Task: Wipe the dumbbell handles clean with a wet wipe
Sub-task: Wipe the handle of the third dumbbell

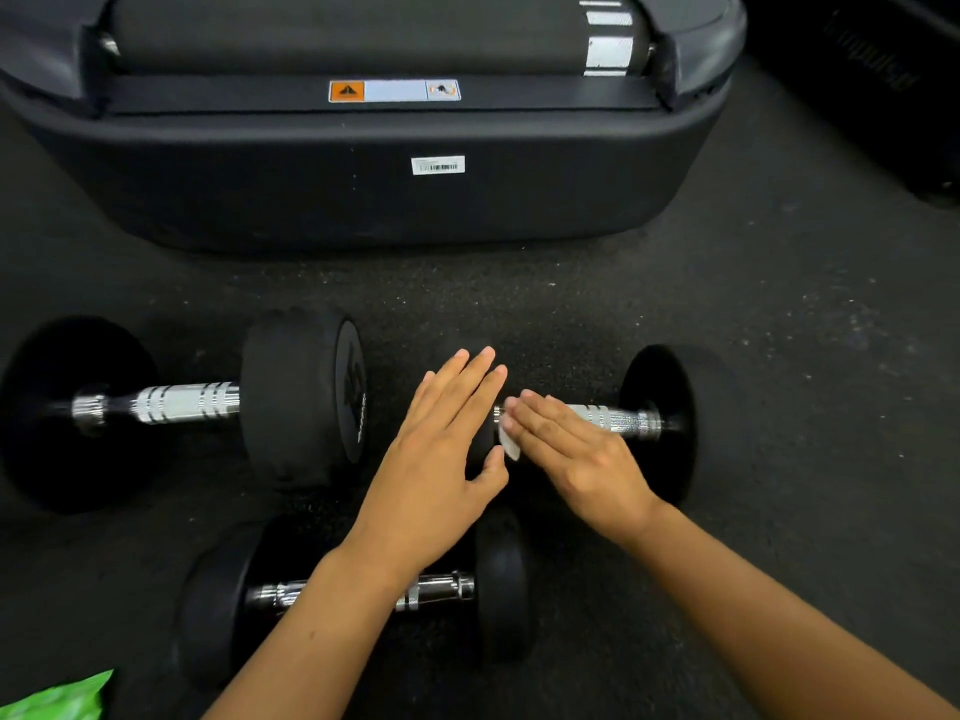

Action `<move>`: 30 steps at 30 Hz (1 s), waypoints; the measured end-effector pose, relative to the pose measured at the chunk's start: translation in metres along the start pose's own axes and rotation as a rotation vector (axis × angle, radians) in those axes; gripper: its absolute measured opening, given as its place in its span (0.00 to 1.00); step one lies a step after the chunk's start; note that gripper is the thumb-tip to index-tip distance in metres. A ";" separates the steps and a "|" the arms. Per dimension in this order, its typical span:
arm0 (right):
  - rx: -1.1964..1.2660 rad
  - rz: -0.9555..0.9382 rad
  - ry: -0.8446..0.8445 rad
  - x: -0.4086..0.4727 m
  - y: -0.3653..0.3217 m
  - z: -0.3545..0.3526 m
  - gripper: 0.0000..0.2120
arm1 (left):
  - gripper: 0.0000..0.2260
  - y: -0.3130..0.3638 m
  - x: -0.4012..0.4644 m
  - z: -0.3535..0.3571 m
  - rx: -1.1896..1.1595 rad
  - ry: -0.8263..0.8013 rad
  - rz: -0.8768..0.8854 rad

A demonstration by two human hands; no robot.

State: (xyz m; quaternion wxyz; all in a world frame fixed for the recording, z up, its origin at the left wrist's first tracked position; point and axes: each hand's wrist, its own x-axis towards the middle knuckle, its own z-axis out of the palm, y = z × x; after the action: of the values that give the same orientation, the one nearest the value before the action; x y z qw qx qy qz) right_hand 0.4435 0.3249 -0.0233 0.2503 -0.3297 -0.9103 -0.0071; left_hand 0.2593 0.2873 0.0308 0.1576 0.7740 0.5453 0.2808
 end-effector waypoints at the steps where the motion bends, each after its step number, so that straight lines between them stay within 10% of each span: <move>1: 0.004 0.006 0.020 0.000 0.002 0.001 0.16 | 0.27 0.000 0.000 0.000 0.000 0.003 0.001; 12: -0.039 0.058 0.048 0.012 -0.009 0.007 0.16 | 0.27 -0.002 0.001 -0.001 -0.005 0.012 0.015; 20: -0.026 0.540 -0.326 0.057 -0.009 -0.020 0.08 | 0.28 -0.002 0.001 -0.002 -0.012 -0.008 0.013; 30: 0.213 0.492 -0.545 0.078 0.013 -0.026 0.12 | 0.29 -0.001 0.000 -0.003 -0.014 -0.016 0.007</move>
State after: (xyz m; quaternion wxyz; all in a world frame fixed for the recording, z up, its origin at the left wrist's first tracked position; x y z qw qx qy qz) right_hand 0.4120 0.3769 0.0330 0.0260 -0.5001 -0.8328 0.2358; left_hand 0.2566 0.2880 0.0323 0.1664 0.7770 0.5393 0.2789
